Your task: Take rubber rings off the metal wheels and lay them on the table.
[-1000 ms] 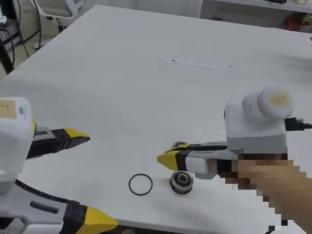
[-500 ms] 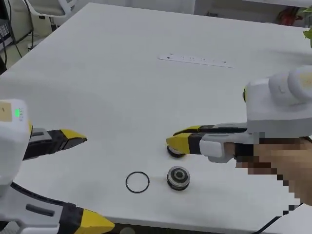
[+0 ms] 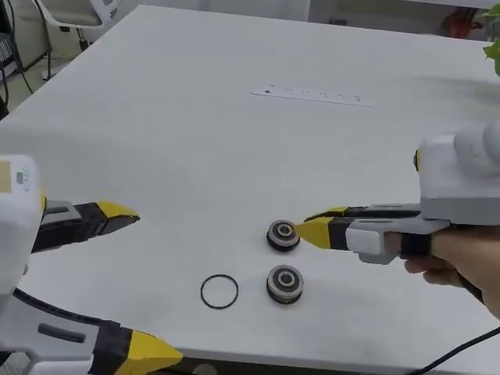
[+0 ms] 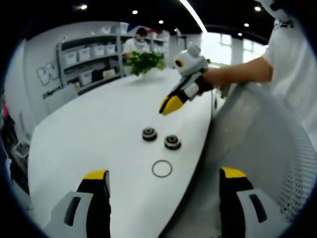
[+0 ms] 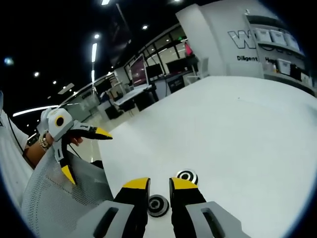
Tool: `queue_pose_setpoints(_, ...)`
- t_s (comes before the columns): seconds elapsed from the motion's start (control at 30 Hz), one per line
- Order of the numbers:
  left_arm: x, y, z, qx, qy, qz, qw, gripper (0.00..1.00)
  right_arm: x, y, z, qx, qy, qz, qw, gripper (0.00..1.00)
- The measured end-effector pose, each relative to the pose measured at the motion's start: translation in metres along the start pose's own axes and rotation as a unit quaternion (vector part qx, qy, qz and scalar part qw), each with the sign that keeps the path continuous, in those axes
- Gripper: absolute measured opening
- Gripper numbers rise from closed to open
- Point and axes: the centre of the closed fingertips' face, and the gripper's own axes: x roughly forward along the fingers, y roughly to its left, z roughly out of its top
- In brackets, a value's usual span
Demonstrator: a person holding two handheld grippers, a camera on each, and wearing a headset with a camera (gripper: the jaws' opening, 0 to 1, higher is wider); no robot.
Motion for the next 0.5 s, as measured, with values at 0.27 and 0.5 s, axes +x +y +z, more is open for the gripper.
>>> queue_pose_setpoints(0.27, 0.014, -0.002, 0.04, 0.041, -0.022, -0.023, 0.9987, 0.9, -0.005, -0.007, 0.002, 0.011, -0.011, -0.01, 0.9998, 0.13)
queue_pose_setpoints(0.5, 0.033, -0.004, 0.058, 0.105, -0.005, -0.052, 0.9931, 0.85, -0.004, -0.011, -0.005, 0.005, 0.006, -0.022, 0.9997, 0.12)
